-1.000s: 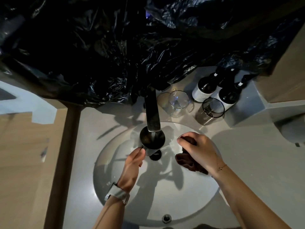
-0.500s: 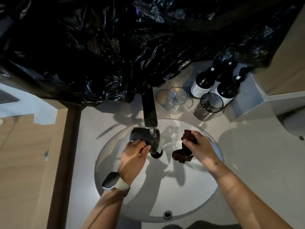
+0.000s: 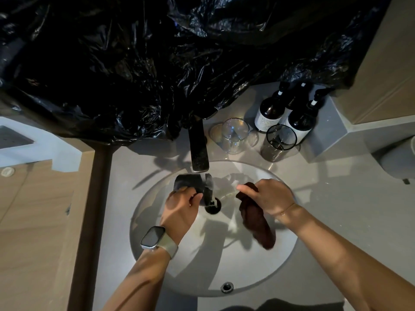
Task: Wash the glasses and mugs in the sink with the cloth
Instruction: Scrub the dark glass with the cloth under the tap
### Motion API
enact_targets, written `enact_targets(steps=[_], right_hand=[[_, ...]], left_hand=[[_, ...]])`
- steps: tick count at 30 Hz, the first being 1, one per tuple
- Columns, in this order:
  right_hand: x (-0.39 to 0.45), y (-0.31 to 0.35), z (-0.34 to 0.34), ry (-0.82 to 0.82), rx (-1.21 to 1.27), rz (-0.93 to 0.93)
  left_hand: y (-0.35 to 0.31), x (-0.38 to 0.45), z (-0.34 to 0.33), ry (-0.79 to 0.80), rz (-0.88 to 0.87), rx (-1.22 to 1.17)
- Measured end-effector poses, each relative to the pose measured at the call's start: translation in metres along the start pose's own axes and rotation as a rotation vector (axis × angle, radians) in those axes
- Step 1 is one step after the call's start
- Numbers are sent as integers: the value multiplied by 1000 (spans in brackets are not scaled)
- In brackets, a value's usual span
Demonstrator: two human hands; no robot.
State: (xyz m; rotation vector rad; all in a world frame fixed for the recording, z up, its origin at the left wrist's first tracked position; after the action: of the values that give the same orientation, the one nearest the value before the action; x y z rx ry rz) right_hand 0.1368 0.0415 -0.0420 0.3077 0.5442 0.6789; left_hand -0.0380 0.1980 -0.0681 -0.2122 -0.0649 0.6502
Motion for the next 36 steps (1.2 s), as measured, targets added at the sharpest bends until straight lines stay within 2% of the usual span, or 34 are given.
enact_targets(steps=[5,8,10,12,14,16,19,21,24,26,28,29,31,33,36], right_hand=[[-2,-6,-14,198,674,74],[-6,-9,-30,301,947,36],[-3,-10,-34,163,1062,-90],[3,-11,-32,-63,1091,-303],[7,-15,-32,-173,1128,-516],[10,-17,-37,-145,1360,-650],[11,-11,-48,4,1864,-723],[7,-9,-47,152,1966,-649],[-2,-8,-39,403,1990,-414],[-7,-6,-37,485,2034,-288],[-10,-2,-36,504,1959,-144],[-11,4,-35,520,1823,-48],[-10,16,-36,489,1349,155],[-3,24,-37,342,799,371],[13,29,-40,197,333,692]], left_hand=[[-3,-4,1,193,245,-293],[-5,-7,3,253,320,-422],[-4,-6,3,287,320,-372],[-4,-3,4,319,325,-305],[-3,-1,4,344,346,-287],[-4,0,7,357,375,-329],[-3,-1,9,350,446,-501],[0,-2,9,343,480,-601],[3,0,7,344,485,-705],[3,1,7,358,477,-765],[4,4,8,402,487,-814],[5,6,8,432,489,-846],[7,11,6,489,488,-884],[10,16,6,526,487,-884],[15,22,10,602,385,-891]])
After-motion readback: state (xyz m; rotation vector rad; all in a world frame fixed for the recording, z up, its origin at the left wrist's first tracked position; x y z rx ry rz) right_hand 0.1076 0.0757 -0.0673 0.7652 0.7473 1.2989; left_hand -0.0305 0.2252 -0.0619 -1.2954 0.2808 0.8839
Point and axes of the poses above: each hand's wrist, its own x-axis towards the middle knuckle, its own z-axis out of the back of the hand, y = z × x, the point moved 2 cm from there along x, towards the middle knuckle, and after that the axes turned 15 degrees about x, right-handed, at the moved point
